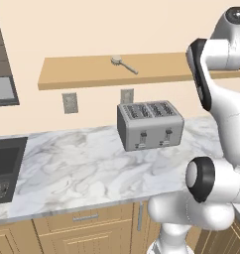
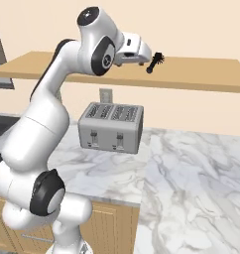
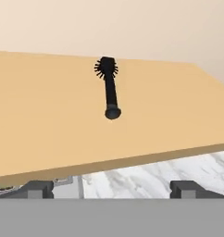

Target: Locate and retrieve the dish brush and dish brush from the cabinet. Place them next to the sink.

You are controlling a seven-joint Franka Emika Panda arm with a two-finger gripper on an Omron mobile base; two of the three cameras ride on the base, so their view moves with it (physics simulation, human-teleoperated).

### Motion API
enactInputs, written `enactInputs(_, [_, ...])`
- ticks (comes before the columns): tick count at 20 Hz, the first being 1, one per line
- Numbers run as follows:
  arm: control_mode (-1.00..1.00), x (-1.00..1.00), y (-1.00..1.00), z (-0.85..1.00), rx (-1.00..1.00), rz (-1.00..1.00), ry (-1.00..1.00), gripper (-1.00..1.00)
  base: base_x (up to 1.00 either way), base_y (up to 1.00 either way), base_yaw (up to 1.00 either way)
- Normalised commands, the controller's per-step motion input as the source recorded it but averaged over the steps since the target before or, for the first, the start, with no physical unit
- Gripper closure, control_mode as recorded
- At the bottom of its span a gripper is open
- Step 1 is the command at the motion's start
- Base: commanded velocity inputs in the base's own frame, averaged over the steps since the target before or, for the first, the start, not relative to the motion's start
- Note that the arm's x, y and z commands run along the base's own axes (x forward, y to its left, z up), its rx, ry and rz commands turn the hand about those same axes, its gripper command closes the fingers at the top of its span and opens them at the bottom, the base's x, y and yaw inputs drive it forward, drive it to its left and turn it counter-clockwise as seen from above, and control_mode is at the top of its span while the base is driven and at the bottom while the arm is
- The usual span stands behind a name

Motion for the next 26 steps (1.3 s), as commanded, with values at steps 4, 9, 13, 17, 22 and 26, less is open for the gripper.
enactInputs(4, [-1.0, 0.41, -0.19, -0.17, 0.04, -0.08, 0.05, -1.0, 0.0, 0.0, 0.0])
enactInputs(9, [-1.0, 0.31, -0.14, -0.23, 0.08, -0.11, 0.0, -1.0, 0.0, 0.0, 0.0])
enactInputs(13, [-1.0, 0.19, -0.09, -0.19, 0.13, -0.06, -0.02, -1.0, 0.0, 0.0, 0.0])
enactInputs(17, [-1.0, 0.18, -0.01, -0.12, 0.11, -0.02, -0.04, -1.0, 0.0, 0.0, 0.0])
enactInputs(22, [-1.0, 0.18, -0.09, 0.0, 0.02, 0.02, -0.04, -1.0, 0.0, 0.0, 0.0])
enactInputs(26, [-1.0, 0.2, -0.11, 0.0, 0.0, 0.05, -0.07, -1.0, 0.0, 0.0, 0.0])
